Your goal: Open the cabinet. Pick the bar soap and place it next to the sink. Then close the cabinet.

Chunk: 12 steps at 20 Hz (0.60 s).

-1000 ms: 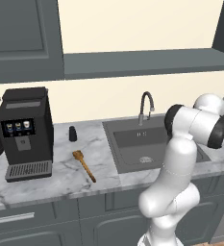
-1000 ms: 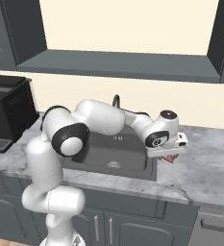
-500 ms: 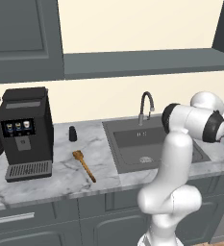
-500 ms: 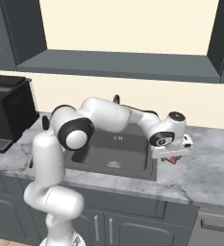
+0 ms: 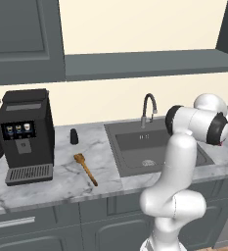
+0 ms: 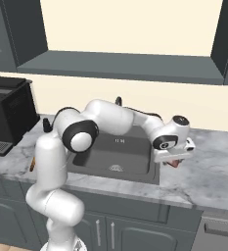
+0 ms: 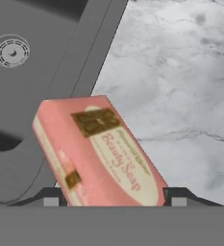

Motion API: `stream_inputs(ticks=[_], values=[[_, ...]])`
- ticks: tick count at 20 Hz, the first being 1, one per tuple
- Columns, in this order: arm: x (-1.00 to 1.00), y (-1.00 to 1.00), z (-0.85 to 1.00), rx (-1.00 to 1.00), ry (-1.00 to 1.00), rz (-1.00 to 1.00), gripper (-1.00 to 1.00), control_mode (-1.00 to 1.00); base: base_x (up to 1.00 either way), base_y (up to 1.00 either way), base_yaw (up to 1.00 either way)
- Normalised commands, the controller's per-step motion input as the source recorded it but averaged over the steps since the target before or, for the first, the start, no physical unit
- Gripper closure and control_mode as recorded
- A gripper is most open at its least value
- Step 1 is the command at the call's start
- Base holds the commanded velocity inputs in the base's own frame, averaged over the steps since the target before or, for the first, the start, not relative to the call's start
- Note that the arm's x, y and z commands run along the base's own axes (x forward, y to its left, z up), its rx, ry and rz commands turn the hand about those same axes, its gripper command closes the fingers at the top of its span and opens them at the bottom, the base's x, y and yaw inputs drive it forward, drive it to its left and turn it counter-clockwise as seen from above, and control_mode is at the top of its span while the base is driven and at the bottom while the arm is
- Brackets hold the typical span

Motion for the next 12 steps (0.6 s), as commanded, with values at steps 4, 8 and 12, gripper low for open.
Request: stream_inputs(ticks=[4, 8, 12], values=[[0.02, 0.23, 0.0, 0.0, -0.02, 0.0, 1.0, -1.0, 0.0, 0.0, 0.0], [0.19, 0.01, -0.04, 0.0, 0.0, 0.0, 1.0, -1.0, 0.0, 0.0, 0.0], [0.33, 0.0, -0.08, 0.0, 0.0, 0.0, 1.0, -1.0, 0.0, 0.0, 0.0]])
